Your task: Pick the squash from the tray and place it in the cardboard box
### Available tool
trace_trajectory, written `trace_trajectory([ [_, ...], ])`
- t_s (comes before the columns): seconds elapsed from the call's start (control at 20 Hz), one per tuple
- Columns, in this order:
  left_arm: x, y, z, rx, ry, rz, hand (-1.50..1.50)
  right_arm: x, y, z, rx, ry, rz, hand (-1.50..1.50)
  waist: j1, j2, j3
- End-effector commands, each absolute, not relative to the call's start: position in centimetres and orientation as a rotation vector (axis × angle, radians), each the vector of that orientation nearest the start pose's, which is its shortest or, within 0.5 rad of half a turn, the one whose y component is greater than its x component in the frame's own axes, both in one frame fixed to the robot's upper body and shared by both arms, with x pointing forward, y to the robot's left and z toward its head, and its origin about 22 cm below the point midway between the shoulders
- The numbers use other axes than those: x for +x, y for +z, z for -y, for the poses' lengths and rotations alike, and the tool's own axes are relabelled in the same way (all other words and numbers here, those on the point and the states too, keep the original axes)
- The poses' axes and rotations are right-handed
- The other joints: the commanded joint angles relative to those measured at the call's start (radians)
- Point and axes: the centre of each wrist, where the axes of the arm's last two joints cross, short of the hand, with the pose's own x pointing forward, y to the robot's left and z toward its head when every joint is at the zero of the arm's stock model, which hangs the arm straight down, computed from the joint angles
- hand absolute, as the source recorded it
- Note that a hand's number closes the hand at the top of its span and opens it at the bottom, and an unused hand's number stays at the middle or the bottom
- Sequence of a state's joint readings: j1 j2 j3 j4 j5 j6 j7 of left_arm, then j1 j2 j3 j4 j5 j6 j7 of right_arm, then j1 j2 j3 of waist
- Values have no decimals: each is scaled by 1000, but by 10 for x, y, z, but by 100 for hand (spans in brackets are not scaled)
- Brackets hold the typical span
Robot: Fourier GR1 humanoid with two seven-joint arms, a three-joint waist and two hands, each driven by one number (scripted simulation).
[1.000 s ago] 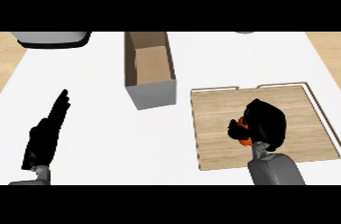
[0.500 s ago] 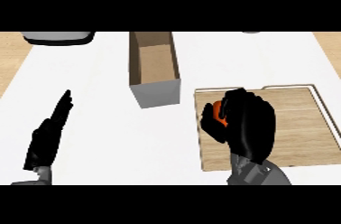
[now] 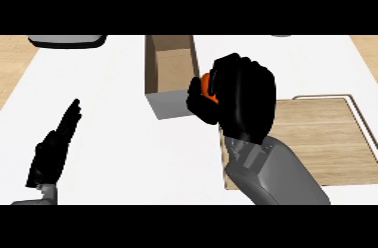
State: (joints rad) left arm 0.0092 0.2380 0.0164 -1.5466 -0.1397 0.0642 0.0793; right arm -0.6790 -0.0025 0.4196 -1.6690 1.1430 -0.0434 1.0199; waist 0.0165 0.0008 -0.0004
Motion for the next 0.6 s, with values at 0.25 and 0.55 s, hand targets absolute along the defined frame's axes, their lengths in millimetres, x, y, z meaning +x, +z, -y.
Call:
trace_trajectory([
  [0.25, 249, 11, -271, 365, -230, 1465, 0, 359, 206, 20, -1076, 457, 1470, 150, 18, 7, 0],
  [0.55, 251, 4, -290, 343, -233, 1475, 0, 396, 197, 10, -1027, 497, 1406, 150, 33, 12, -1],
])
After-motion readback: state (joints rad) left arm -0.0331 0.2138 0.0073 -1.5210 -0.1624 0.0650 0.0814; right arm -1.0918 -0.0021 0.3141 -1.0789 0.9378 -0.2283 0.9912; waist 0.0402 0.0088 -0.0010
